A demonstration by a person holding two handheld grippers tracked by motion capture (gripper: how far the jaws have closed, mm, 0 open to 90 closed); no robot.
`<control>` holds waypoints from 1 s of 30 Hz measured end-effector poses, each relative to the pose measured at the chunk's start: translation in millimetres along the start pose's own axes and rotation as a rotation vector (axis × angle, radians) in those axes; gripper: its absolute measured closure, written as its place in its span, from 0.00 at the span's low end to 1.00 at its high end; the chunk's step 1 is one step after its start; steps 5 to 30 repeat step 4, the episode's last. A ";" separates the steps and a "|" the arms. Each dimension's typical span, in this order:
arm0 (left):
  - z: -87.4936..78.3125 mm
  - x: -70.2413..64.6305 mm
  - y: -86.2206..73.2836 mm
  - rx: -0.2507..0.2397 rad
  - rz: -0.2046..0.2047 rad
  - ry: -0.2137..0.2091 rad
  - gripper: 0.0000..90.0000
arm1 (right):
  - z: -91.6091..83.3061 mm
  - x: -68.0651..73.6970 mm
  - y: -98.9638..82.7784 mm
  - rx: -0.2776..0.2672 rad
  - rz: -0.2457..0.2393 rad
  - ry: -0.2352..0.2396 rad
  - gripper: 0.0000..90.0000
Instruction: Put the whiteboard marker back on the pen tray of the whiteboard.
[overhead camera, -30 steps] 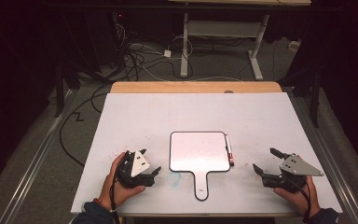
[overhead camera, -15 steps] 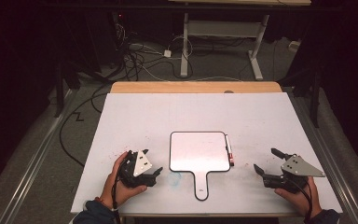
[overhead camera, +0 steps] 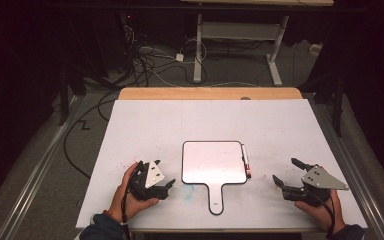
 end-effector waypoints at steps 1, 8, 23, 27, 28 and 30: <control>0.5 0.4 0.0 0.001 -0.006 0.001 0.23 | 0.7 -0.2 -0.2 0.000 0.000 0.000 0.20; 1.6 0.2 1.3 -0.003 -0.009 0.005 0.23 | 1.0 0.5 -1.3 0.005 -0.003 0.001 0.20; 1.6 0.2 1.3 -0.003 -0.009 0.005 0.23 | 1.0 0.5 -1.3 0.005 -0.003 0.001 0.20; 1.6 0.2 1.3 -0.003 -0.009 0.005 0.23 | 1.0 0.5 -1.3 0.005 -0.003 0.001 0.20; 1.6 0.2 1.3 -0.003 -0.009 0.005 0.23 | 1.0 0.5 -1.3 0.005 -0.003 0.001 0.20; 1.6 0.2 1.3 -0.003 -0.009 0.005 0.23 | 1.0 0.5 -1.3 0.005 -0.003 0.001 0.20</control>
Point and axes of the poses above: each handheld gripper's, and its own axes: z roughly forward along the jaws, y roughly out of its top, x roughly to its left, the point moved 8 cm from there along z, roughly forward along the jaws, and after that the axes turned 8 degrees about z, right-handed, at the moved point
